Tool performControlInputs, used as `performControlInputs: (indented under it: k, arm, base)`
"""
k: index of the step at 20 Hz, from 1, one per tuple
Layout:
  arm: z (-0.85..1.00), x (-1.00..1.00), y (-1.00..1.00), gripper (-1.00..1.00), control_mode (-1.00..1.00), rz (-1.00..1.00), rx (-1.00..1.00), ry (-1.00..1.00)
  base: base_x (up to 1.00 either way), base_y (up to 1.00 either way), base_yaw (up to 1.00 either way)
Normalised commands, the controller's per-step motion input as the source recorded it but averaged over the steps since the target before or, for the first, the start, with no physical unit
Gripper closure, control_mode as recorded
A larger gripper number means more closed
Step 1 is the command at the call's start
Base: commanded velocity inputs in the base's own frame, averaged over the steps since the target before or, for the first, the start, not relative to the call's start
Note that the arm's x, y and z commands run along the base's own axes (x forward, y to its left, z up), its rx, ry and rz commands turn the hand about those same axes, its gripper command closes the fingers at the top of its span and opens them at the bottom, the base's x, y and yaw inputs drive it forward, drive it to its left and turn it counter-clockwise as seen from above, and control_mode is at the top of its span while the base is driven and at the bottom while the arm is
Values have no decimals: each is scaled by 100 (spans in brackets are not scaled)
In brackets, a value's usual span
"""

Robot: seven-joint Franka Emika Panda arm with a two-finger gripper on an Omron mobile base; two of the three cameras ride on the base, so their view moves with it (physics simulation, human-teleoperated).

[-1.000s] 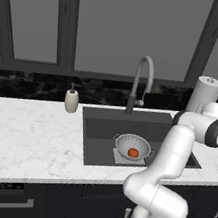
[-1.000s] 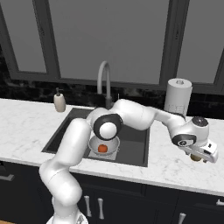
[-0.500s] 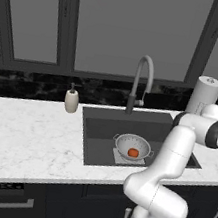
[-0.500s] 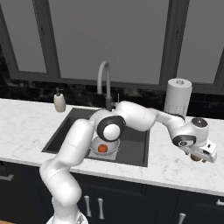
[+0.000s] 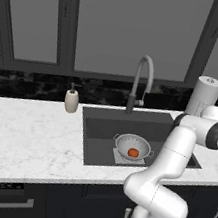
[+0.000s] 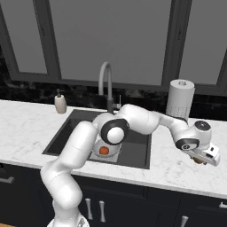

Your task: Put the colander in the sink, put the kiwi, orange in the colander, and turn on the sink faucet and pour water over the colander.

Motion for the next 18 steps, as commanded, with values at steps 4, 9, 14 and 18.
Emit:
performControlInputs:
  k: [4, 9, 14, 18]
  arm:
    - [-10, 6, -2, 100, -100, 0, 0, 0]
    - [0, -31, 43, 100, -100, 0, 0, 0]
    - [22, -23, 57, 100, -100, 0, 0, 0]
    - [38, -26, 66, 100, -100, 0, 0, 0]
  base:
    - [0, 0, 0]
    - [0, 0, 0]
    - [0, 0, 0]
    - [0, 0, 0]
